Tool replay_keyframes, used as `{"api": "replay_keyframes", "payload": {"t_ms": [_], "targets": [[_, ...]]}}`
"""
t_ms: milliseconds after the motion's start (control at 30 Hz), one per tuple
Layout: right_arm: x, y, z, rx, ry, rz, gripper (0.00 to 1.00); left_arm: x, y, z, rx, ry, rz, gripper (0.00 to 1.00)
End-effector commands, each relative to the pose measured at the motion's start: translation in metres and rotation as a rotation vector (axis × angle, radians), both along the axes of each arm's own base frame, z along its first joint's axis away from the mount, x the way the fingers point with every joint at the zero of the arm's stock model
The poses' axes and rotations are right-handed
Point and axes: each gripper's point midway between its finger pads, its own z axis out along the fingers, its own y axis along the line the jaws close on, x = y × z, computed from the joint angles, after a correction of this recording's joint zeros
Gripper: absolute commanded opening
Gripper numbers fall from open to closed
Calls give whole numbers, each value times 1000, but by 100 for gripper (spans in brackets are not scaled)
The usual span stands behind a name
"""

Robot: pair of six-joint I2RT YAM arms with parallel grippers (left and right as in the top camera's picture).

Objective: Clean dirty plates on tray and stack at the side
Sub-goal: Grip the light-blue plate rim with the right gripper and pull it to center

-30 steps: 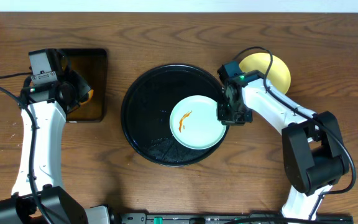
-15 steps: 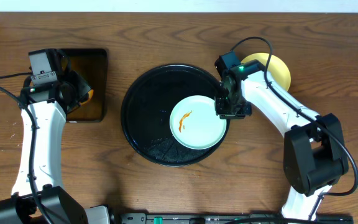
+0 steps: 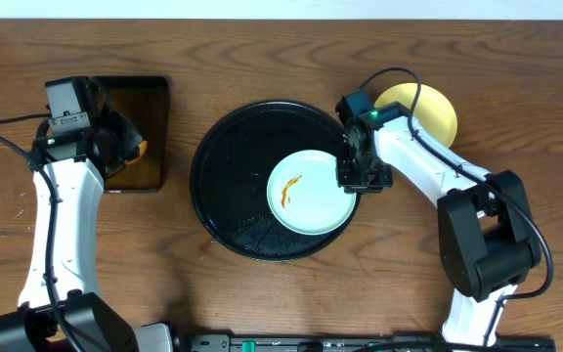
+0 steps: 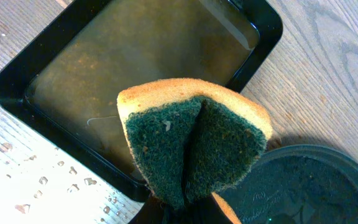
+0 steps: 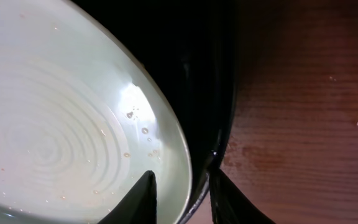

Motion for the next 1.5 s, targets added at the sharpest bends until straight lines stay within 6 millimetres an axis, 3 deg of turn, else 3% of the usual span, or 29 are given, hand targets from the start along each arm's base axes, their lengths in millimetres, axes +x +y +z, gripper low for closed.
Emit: {"api": "replay_keyframes", "payload": {"t_ms": [0,467,733,933,1033,1133,1300,1467], "targets": [[-9,7,-6,1,17,14,27,-2,1,-5,-2,16,-3,8],[-22,17,-14,-2,35,-25,24,-2,1,-5,-3,16,-2,8],[-41,40,-26,128,109,-66,19,-2,1,-5,-2,16,-3,8],[-26,49,-27,169,46,-73,18,-2,1,-5,-3,16,-2,8],[-9,58,-25,209,-19,-67,11,-2,0,-5,-3,16,-4,8],[0,63,-25,231,-58,-45,16,-2,0,-5,-3,16,-4,8],[-3,68,-43,225,21,-27,19,-1,1,-5,-2,12,-4,8],[10,88,-54,287,94,4,16,-1,1,-5,-2,13,-4,8]]}}
